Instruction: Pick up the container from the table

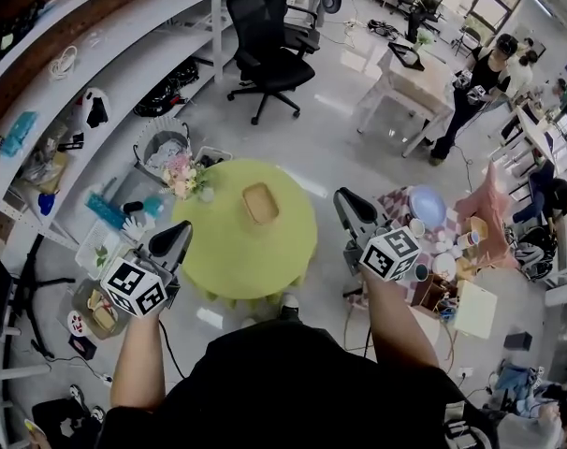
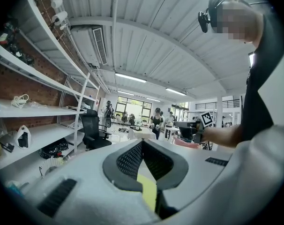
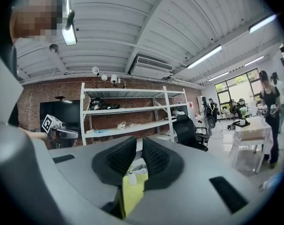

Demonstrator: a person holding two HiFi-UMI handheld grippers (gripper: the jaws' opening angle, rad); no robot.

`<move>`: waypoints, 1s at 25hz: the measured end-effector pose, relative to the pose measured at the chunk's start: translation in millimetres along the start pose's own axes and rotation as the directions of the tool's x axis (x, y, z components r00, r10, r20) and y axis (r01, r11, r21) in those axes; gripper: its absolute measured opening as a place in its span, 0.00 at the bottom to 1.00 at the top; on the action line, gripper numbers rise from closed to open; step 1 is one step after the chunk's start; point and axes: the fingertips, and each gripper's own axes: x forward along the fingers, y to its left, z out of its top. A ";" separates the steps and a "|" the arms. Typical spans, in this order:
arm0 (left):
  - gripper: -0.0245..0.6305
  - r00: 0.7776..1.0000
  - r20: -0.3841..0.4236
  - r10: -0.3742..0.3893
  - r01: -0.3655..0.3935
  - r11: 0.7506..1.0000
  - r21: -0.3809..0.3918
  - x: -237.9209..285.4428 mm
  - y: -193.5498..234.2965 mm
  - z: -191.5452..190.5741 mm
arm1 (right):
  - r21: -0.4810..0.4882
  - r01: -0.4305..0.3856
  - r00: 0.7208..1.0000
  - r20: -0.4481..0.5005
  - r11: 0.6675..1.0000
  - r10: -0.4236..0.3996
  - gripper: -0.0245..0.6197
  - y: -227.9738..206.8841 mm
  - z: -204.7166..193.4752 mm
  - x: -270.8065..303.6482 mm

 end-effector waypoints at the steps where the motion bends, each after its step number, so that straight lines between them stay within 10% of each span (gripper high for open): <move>1: 0.06 1.000 -0.002 0.002 -0.002 1.000 0.002 3.1 -0.6 0.2 | 0.008 -0.001 1.000 0.000 1.000 0.001 0.11 -4.0 -1.5 1.1; 25: 0.06 0.984 -0.016 0.176 -0.176 0.984 -0.004 70.0 22.7 10.6 | 0.015 -0.109 0.992 -0.058 0.994 0.109 0.12 -106.9 -10.7 93.1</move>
